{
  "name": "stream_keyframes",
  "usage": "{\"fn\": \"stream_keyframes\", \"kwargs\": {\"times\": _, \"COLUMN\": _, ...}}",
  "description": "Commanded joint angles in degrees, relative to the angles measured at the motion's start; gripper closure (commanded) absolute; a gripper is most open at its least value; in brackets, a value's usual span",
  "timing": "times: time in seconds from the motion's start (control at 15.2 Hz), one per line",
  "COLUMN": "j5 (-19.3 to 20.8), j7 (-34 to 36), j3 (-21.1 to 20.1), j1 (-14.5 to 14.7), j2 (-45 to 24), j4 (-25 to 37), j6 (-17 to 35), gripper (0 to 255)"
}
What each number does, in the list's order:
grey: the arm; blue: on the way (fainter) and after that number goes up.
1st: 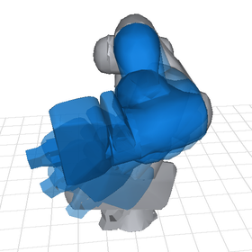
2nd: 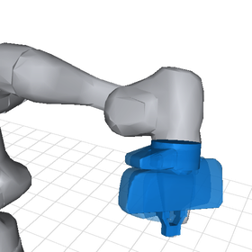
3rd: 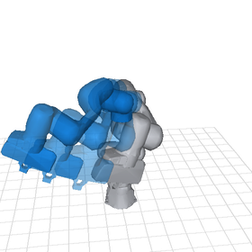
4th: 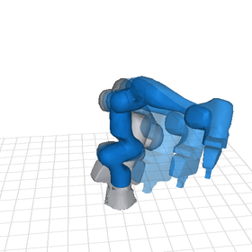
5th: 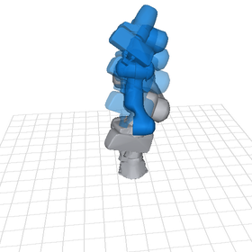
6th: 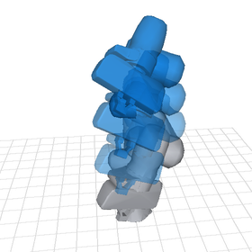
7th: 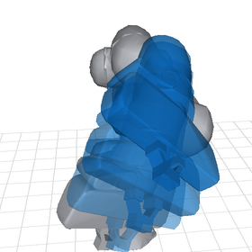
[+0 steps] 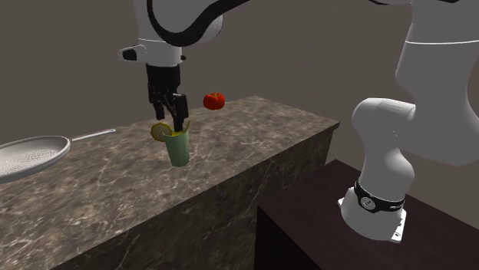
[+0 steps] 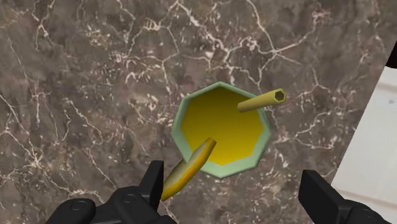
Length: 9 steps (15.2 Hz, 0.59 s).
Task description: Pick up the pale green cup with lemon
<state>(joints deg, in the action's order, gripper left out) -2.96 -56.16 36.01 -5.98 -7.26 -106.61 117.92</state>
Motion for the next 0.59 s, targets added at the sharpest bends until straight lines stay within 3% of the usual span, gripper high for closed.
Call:
{"fn": "stream_keyframes", "kwargs": {"times": 0.0, "j5": -1.3, "j7": -1.4, "j3": 0.1, "j1": -0.7, "j2": -2.1, "j4": 1.3, "j6": 0.6, "gripper": 0}}
{"fn": "stream_keyframes", "kwargs": {"times": 0.53, "j5": -2.6, "j7": -2.1, "j3": -0.3, "j1": -1.0, "j2": -3.8, "j4": -2.0, "j6": 5.3, "gripper": 0}}
